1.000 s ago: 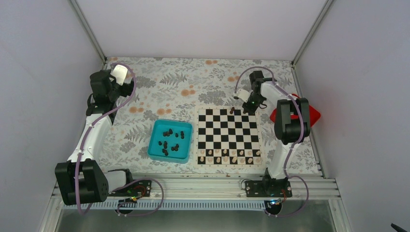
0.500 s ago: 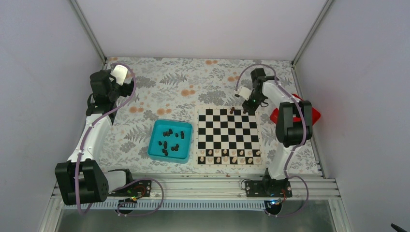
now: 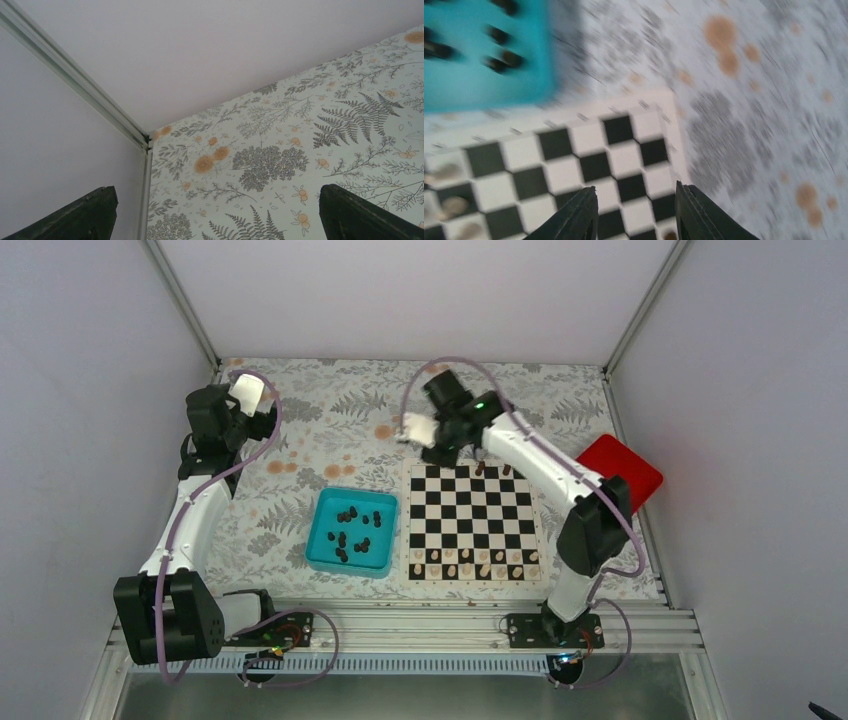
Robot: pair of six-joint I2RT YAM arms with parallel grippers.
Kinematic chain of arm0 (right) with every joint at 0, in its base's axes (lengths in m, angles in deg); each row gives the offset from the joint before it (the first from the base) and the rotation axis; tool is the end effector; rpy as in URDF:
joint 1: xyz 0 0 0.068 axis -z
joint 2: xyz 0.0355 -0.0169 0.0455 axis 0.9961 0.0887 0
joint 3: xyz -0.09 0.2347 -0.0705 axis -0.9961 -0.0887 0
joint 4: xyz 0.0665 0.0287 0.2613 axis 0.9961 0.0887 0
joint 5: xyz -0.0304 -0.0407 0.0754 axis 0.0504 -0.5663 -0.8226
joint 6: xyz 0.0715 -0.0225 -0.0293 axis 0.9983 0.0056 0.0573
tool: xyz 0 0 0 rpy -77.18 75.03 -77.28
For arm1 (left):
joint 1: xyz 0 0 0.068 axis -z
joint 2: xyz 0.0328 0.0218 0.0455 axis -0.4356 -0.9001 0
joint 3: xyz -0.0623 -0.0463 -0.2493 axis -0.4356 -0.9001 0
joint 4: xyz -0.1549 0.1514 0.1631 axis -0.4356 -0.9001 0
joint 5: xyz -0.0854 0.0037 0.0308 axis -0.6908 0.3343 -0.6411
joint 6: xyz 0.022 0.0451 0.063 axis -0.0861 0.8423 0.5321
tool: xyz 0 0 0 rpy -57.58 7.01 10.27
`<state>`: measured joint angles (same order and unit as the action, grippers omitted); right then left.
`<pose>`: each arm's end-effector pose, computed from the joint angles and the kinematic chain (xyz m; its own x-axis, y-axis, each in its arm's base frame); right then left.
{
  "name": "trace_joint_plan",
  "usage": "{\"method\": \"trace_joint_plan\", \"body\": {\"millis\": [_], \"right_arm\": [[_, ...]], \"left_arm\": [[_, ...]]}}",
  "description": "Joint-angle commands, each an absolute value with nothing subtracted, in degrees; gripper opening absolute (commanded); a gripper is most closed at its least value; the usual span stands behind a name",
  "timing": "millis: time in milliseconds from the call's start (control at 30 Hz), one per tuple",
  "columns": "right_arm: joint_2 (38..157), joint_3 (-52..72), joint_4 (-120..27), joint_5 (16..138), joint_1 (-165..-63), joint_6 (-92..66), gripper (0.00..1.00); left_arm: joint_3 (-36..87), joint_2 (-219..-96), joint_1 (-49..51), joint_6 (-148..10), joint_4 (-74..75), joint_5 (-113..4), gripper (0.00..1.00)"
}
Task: Set up the chess pieces on the board
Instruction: Pick up the chess piece from the storage box.
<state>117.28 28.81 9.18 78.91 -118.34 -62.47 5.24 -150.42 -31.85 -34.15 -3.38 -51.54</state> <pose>0.3252 0.2223 0.2627 -0.1528 -0.9080 -0.3901 -0.9328 0.2629 -0.2465 0.3245 0.0277 0.2855 -0.2986 0.3653 -0.8817 0.1122 0.9309 0.3477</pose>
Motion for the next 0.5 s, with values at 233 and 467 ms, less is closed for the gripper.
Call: {"method": "trace_joint_plan", "body": {"millis": [233, 467], "right_arm": [[126.9, 33.2, 8.9, 78.1, -141.2, -57.5, 0.38], [132.6, 35.5, 7.6, 76.1, -148.4, -57.6, 0.35]], "left_arm": [[5.1, -150.0, -32.1, -34.0, -2.0, -52.3, 1.00], [4.8, -149.8, -32.0, -33.9, -1.9, -52.2, 1.00]]}}
